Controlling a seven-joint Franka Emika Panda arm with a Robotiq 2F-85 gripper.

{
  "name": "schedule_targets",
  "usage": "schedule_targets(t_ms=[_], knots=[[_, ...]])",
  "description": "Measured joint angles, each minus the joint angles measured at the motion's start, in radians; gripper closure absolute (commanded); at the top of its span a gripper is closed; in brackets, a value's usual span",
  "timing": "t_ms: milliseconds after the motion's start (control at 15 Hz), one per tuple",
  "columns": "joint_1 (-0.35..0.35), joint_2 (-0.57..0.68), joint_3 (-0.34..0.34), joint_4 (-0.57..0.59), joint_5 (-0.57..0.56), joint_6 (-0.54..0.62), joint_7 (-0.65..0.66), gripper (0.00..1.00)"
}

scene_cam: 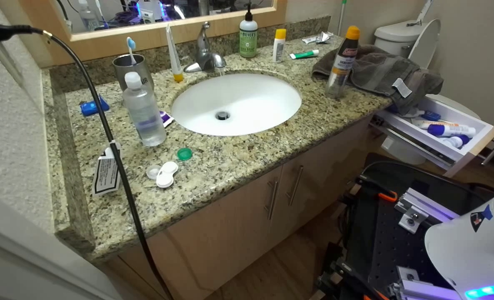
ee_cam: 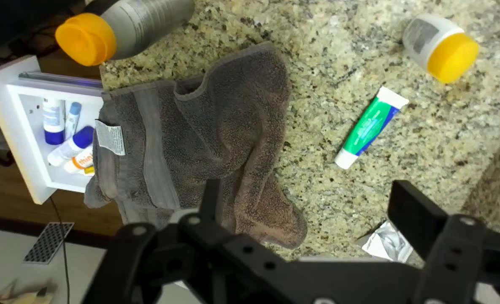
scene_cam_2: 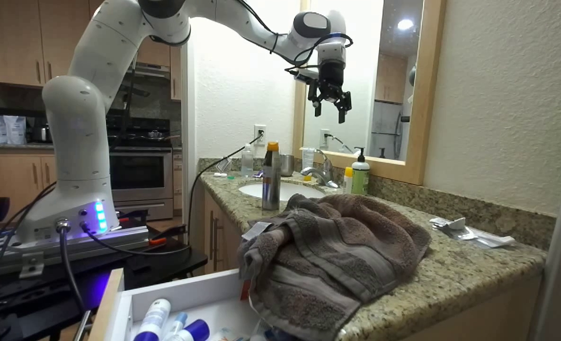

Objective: Move the two bottles with yellow tops forward then use the towel to wipe the counter

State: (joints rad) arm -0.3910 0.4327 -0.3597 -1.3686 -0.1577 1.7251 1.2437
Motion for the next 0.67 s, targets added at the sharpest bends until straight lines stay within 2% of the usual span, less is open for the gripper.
schedule_targets(t_ms=[400, 667], knots=[[0.028, -0.077, 0.001, -0.174, -0.1, 0.032, -0.243, 0.0], [0.05, -0.195, -0.016, -0.363, -0.275, 0.234, -0.292, 0.0]])
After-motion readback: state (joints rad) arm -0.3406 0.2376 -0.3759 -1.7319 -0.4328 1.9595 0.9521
